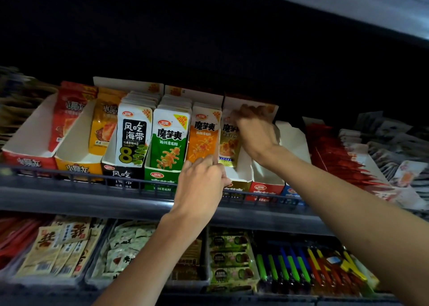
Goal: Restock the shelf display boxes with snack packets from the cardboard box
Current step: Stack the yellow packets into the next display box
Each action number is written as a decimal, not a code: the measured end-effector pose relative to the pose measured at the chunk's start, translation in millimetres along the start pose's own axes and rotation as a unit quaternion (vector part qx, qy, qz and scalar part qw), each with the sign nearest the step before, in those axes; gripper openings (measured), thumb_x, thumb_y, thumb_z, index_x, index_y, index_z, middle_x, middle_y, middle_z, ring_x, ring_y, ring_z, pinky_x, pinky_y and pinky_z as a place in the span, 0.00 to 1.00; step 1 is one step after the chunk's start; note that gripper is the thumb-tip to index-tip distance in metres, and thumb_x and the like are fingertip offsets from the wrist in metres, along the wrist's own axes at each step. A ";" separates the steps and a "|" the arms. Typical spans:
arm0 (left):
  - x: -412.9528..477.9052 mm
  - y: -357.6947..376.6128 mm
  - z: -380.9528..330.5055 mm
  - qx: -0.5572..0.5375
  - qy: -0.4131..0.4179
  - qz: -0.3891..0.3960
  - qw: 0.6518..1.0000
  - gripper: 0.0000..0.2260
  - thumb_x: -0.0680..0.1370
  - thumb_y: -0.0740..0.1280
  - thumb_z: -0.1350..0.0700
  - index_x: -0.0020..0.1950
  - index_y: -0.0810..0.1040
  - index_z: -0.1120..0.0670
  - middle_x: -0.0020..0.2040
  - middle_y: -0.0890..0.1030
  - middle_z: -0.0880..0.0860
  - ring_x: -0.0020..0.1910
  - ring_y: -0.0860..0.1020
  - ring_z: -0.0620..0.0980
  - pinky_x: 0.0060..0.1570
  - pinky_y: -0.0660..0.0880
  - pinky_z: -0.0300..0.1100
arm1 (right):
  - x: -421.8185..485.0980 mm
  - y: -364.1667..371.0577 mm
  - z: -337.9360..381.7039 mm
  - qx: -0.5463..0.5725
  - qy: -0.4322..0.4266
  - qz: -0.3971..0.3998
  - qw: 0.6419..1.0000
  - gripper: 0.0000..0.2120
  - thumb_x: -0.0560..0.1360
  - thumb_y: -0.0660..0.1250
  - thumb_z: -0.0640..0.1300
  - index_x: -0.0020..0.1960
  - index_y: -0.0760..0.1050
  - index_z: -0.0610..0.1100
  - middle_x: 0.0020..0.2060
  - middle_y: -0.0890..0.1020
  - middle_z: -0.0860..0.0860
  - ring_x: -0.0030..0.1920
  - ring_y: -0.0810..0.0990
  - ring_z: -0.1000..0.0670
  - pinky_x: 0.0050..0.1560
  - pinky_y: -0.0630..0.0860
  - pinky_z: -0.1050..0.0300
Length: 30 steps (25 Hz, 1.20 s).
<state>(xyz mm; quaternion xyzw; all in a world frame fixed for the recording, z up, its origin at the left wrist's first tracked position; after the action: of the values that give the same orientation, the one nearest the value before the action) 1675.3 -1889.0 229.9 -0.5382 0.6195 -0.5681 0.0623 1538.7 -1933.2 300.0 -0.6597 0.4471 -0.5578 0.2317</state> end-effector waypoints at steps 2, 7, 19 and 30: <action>-0.1 -0.1 0.1 0.004 -0.002 -0.001 1.000 0.11 0.78 0.65 0.44 0.52 0.82 0.48 0.52 0.79 0.46 0.52 0.75 0.46 0.55 0.66 0.43 | -5.2 9.7 3.5 -0.020 -0.030 0.064 0.997 0.12 0.75 0.64 0.33 0.53 0.81 0.45 0.48 0.83 0.44 0.50 0.82 0.41 0.50 0.72 0.50; -0.5 0.3 -1.1 0.011 0.007 0.003 1.000 0.10 0.78 0.66 0.46 0.51 0.83 0.49 0.51 0.79 0.48 0.52 0.75 0.48 0.53 0.65 0.44 | -9.1 21.3 6.4 0.003 -0.030 0.120 0.992 0.08 0.79 0.63 0.40 0.47 0.80 0.46 0.44 0.82 0.48 0.48 0.82 0.46 0.55 0.71 0.49; -76.0 -25.8 6.5 0.012 0.099 0.036 0.994 0.07 0.79 0.65 0.58 0.56 0.78 0.53 0.56 0.78 0.51 0.55 0.76 0.52 0.54 0.72 0.47 | -134.2 -24.1 20.2 0.250 -0.071 0.044 0.965 0.06 0.73 0.69 0.40 0.47 0.83 0.48 0.49 0.83 0.48 0.53 0.79 0.44 0.60 0.72 0.42; -272.1 99.4 147.9 0.135 -0.161 0.513 0.833 0.19 0.78 0.64 0.53 0.67 0.65 0.56 0.62 0.76 0.58 0.60 0.76 0.60 0.53 0.72 0.49 | -387.3 144.7 146.2 0.340 -0.145 0.565 0.738 0.08 0.78 0.66 0.41 0.54 0.82 0.43 0.54 0.84 0.50 0.55 0.81 0.52 0.58 0.76 0.57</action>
<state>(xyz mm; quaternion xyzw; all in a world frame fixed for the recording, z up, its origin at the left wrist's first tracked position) 1830.3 -1804.8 -43.4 -0.2135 0.7051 -0.4380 0.5152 1637.2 -1704.1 -60.8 -0.2365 0.4794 -0.3368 0.7751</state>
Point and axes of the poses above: each hand's wrist, its own x-axis towards the middle knuckle, its own y-axis out of the palm, z = x × y, the point moved 5 cm from there along x, towards the middle knuckle
